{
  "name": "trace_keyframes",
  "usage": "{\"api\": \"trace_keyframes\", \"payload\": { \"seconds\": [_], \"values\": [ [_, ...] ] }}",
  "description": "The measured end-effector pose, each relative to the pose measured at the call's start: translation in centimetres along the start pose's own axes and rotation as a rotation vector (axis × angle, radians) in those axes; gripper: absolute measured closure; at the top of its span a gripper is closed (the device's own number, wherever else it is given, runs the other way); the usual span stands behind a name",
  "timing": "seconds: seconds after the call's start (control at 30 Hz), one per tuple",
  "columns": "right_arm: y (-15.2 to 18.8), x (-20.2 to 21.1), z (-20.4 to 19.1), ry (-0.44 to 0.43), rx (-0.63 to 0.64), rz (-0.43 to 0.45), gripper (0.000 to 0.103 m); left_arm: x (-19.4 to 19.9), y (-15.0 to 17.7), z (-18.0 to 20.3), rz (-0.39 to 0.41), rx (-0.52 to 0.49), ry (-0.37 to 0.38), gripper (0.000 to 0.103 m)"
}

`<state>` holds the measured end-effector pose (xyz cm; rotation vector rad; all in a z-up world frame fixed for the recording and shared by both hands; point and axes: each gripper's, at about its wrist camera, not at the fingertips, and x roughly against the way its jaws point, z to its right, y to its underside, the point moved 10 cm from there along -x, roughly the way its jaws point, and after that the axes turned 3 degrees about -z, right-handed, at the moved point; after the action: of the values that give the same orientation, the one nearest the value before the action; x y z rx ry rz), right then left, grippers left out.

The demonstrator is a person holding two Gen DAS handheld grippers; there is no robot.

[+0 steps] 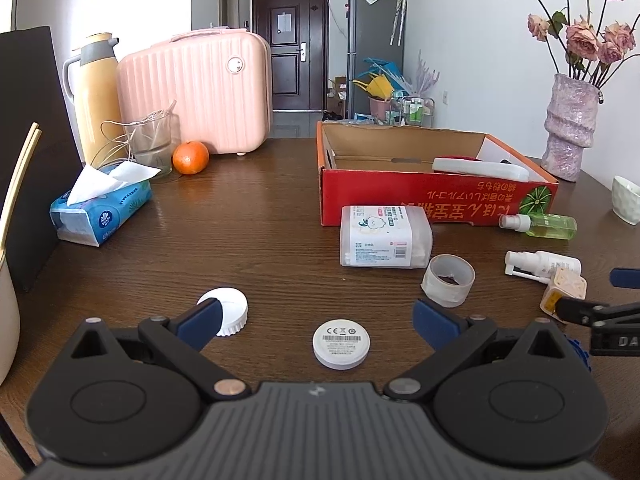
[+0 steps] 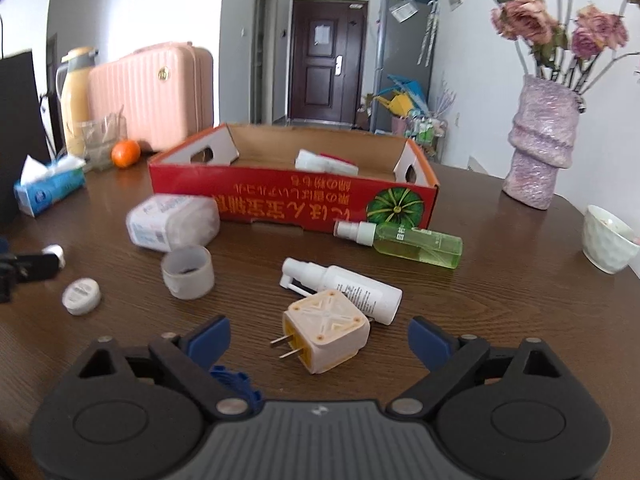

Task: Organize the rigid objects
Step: 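Grasp the beige plug-in air freshener with the right gripper and lift it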

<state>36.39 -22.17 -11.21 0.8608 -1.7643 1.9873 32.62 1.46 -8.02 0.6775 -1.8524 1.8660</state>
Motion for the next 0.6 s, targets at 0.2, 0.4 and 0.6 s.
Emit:
{"api": "trace_keyframes", "payload": {
  "seconds": [0.2,0.4,0.6],
  "values": [
    [0.2,-2.8,0.2,-0.055,0.059,-0.056,0.018,-0.7,0.1,-0.1,-0.015,0.005,-0.001,0.0],
    [0.4,-4.0,0.3,-0.129,0.02,-0.059,0.035,-0.9,0.0,-0.5,-0.006,0.039,0.015,0.0],
    [0.6,-3.7,0.2,-0.117,0.023,-0.04,0.036,-1.4,0.1,-0.6,-0.019,0.046,0.008,0.0]
  ]
}}
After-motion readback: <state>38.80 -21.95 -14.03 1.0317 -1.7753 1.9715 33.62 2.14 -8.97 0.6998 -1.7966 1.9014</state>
